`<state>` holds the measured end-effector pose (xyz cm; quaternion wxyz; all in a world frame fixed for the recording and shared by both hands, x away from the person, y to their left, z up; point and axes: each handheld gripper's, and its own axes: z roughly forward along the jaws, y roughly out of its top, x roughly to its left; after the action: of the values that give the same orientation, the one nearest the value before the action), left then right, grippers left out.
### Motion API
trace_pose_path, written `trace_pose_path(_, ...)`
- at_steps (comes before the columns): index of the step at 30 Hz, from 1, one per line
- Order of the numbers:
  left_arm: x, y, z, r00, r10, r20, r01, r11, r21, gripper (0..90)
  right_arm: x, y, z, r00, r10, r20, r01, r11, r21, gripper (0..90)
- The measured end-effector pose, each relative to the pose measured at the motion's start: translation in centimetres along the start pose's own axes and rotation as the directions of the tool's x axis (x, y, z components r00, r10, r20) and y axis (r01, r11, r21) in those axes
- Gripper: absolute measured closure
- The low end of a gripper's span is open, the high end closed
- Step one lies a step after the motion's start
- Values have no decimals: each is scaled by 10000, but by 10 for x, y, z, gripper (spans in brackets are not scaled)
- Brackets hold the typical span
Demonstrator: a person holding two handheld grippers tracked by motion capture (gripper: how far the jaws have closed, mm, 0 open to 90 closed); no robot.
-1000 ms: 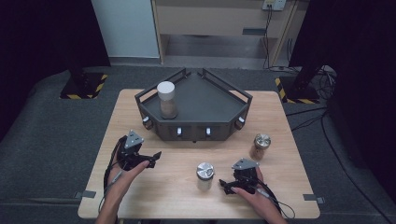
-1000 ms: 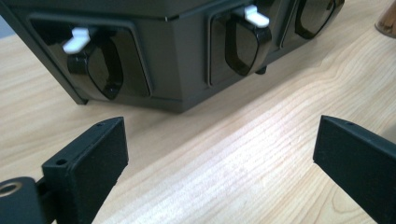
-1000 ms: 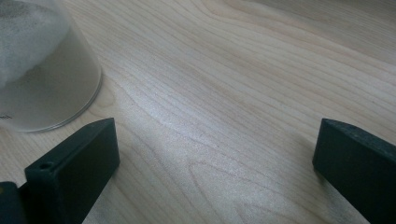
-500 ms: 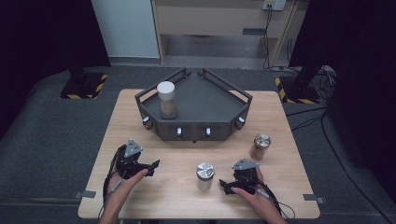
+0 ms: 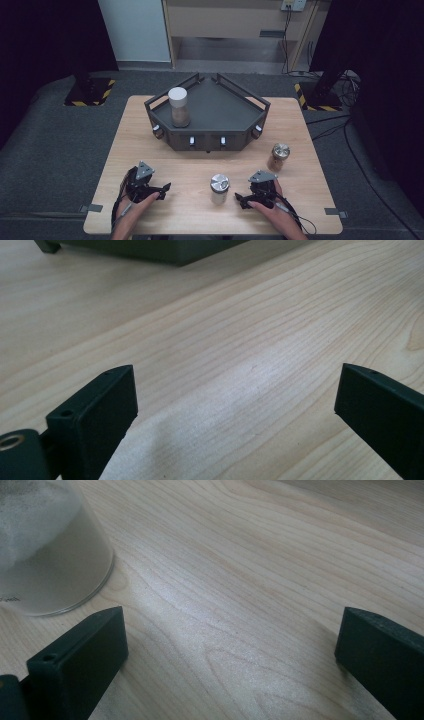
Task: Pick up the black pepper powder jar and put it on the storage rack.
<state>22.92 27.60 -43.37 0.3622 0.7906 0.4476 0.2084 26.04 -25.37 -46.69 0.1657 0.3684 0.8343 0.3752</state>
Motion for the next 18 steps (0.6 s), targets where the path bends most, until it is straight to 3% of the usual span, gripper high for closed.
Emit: trace_pose_path(18,-1,-6,9,9995,15,-325,6,9980,635,24,0,0,0,10000,0,1,0,10000,3,5)
